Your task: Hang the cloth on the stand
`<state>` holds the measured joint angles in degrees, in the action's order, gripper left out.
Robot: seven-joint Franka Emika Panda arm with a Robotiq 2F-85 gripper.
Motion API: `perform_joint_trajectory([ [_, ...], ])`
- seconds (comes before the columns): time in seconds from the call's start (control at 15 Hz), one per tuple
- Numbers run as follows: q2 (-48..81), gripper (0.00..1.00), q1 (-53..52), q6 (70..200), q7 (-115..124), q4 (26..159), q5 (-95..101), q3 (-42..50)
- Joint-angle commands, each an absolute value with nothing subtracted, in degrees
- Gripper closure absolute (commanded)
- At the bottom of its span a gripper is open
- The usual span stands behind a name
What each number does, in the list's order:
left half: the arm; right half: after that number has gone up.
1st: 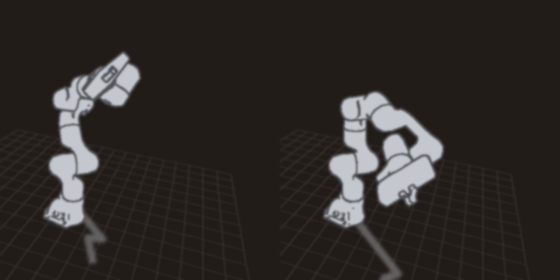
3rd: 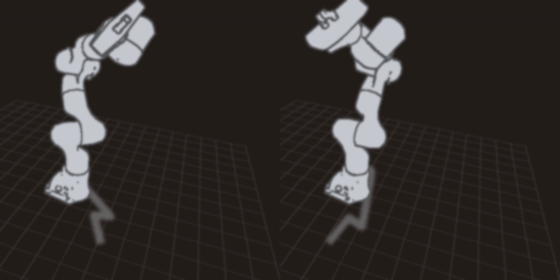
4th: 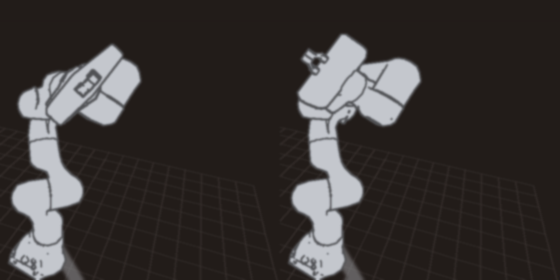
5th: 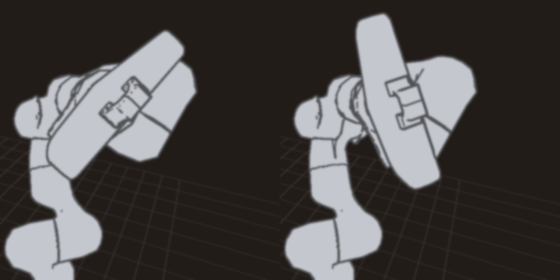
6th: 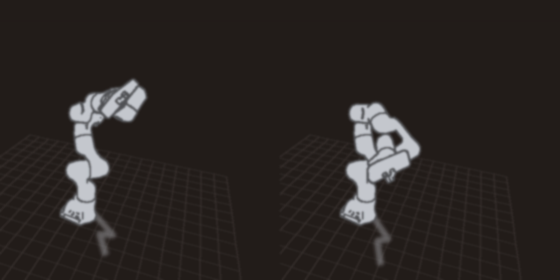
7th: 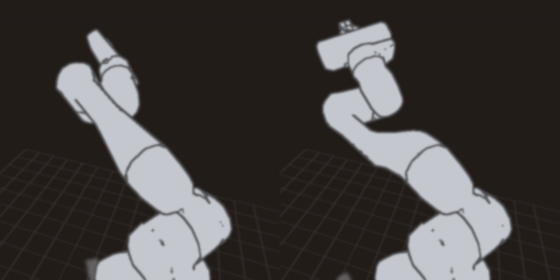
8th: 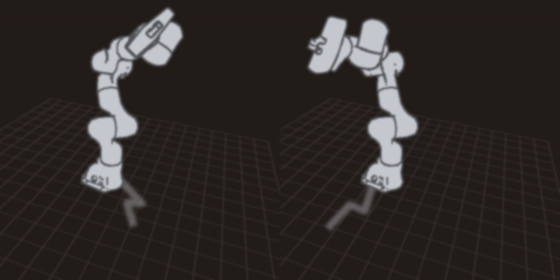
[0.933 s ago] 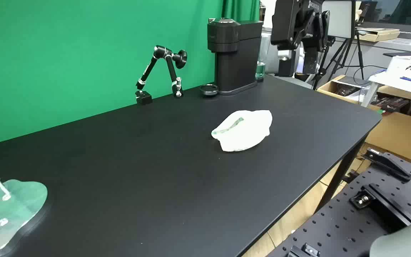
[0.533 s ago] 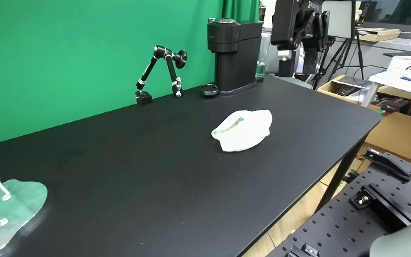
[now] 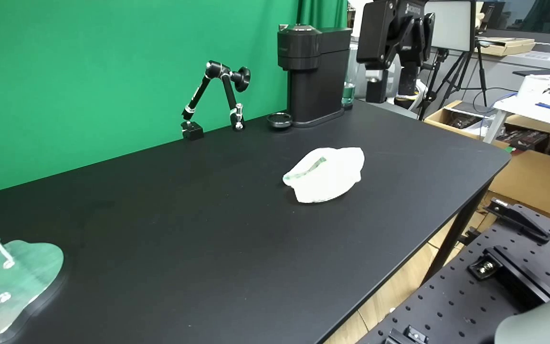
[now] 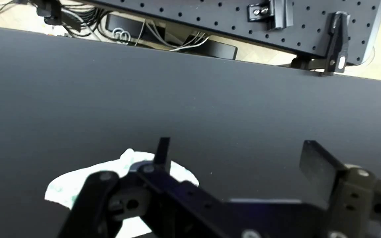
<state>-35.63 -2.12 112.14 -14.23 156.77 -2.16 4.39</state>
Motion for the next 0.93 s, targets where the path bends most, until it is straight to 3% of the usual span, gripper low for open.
perform_joint_trajectory([
  [0.0, -32.81, 0.0, -0.04, 121.14, -11.13, 158.36, 1.68, 2.66],
  [0.53, -15.78, 0.0, 4.56, 145.83, -7.51, 157.58, 12.08, 1.2],
  [0.87, -12.09, 0.0, 5.6, 149.2, -7.71, 158.12, 15.35, 2.1],
])
